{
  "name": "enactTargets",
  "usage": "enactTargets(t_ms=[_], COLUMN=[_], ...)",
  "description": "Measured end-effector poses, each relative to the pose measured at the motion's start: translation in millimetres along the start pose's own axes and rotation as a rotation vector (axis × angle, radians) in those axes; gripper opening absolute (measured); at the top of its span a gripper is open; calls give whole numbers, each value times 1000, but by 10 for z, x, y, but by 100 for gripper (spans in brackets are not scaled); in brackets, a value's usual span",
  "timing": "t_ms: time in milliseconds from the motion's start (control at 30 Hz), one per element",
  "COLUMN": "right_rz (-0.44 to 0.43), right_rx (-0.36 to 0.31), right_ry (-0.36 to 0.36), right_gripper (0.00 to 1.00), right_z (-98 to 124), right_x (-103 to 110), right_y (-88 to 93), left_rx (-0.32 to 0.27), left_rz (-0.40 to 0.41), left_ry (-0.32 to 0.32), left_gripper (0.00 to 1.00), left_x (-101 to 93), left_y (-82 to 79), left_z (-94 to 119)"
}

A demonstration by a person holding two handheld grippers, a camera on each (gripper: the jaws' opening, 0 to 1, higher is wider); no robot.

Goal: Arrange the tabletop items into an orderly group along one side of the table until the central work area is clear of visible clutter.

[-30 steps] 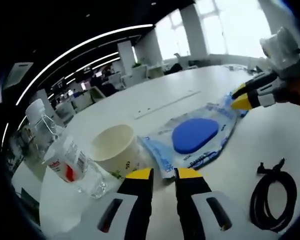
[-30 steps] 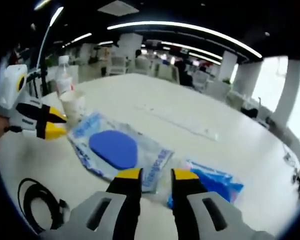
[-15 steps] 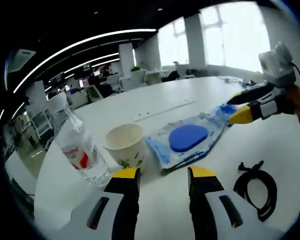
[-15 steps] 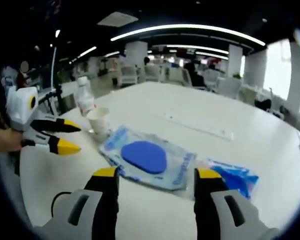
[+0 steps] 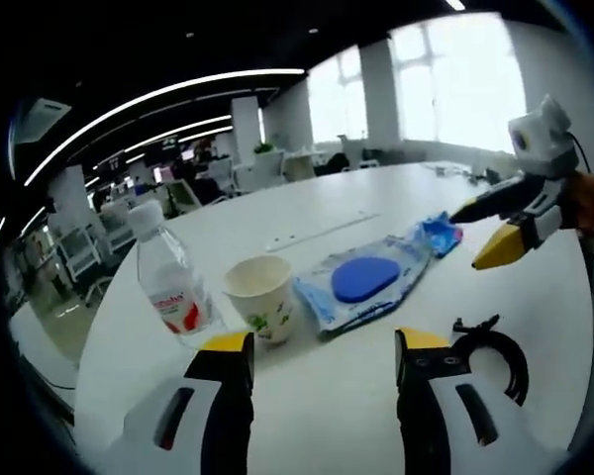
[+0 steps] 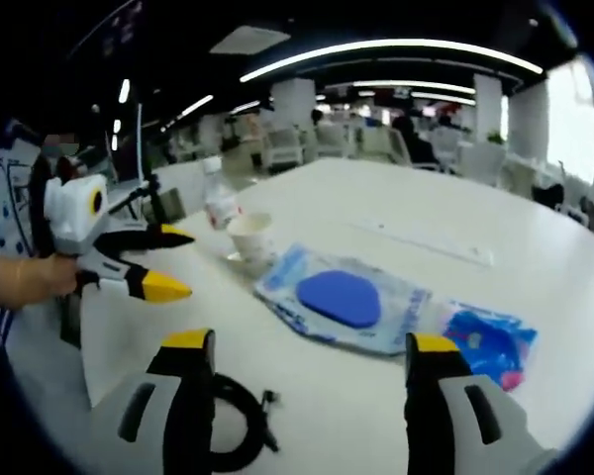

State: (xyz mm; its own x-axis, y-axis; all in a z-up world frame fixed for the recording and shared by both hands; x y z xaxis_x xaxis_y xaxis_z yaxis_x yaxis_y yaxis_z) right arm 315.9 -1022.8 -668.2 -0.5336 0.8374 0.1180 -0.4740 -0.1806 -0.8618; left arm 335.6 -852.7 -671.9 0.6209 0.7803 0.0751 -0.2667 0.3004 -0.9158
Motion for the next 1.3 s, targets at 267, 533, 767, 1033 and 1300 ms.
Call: enactTargets(t_ms=[267, 533, 767, 1033, 1300], right_rz=[0, 14, 25, 31, 28], right_rx=[24, 42, 72, 95, 103], right_ry=[-74, -110, -128, -140, -151], right_gripper=[85, 88, 89, 89, 88], right_z=[81, 150, 195, 230, 260], right_x=[246, 419, 505, 577, 653], right_y=[78, 218, 375, 505, 601], left_rx=[-1, 8, 12, -6, -7], left_rz=[23, 17, -11, -33, -43], left_ry=[-2, 1, 4, 11, 28], left_gripper=[66, 77, 85, 88, 96], left_x=[36, 49, 66, 53, -19], left_y=[31, 141, 202, 213, 228], left_z=[185, 381, 507, 671, 818])
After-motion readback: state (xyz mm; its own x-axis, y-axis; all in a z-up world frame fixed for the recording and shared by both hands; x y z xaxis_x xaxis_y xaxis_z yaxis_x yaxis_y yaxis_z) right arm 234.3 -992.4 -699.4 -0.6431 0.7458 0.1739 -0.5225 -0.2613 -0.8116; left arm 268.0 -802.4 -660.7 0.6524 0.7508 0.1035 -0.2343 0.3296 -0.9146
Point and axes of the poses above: the point that each gripper's makers call its tool centre point, and the gripper's own axes: z roughly backward along the fingers, x roughly to its left, y roughly out of its underside, the point moved 1 cm from there along z, roughly backward along the fingers, and after that the axes turned 2 degrees about -x, right-handed, at the moved point
